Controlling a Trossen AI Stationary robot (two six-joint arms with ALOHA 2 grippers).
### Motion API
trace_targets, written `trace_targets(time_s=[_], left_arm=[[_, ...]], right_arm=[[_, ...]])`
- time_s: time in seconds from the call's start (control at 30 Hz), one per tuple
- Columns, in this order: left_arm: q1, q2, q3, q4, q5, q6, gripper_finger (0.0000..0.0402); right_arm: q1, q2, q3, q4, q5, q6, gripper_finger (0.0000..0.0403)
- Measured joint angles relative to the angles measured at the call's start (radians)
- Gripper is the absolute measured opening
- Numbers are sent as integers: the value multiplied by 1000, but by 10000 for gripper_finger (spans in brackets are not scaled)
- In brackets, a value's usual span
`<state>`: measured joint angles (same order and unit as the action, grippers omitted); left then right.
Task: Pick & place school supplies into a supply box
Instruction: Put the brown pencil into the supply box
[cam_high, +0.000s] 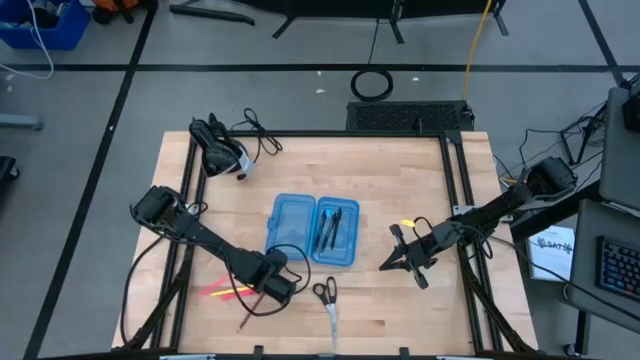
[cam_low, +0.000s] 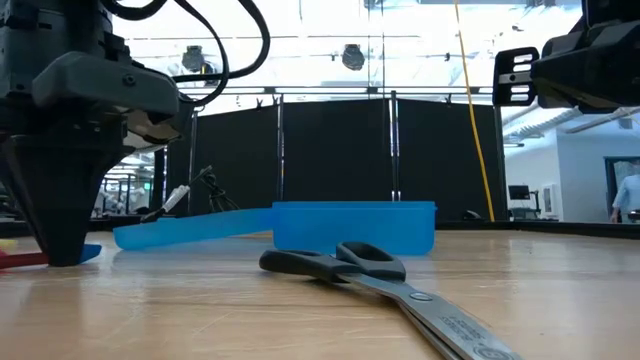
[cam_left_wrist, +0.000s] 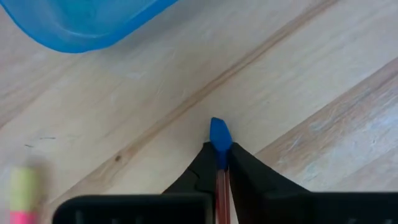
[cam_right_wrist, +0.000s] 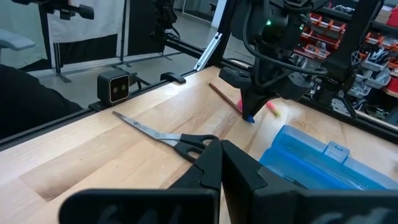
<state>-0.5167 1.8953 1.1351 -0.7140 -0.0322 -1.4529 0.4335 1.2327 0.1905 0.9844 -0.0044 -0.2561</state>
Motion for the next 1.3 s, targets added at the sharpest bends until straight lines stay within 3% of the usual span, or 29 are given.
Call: trace_targets(time_s=[0.23, 0.43, 0.73, 0.87, 1.3], left_arm=[[-3, -27, 20, 1, -28, -11, 17], [11, -33, 106, -48, -39, 4, 17], [54, -36, 316, -229, -63, 44, 17], [81, -36, 410, -299, -129, 84, 17], [296, -37, 460, 25, -154, 255, 17]], right_arm=[[0, 0, 0, 9, 0, -8, 0], [0, 0, 0, 14, 0, -14, 0], [0, 0, 0, 13, 0, -18, 0], [0, 0, 0, 13, 0, -18, 0], [0, 0, 0, 15, -1, 10, 0]])
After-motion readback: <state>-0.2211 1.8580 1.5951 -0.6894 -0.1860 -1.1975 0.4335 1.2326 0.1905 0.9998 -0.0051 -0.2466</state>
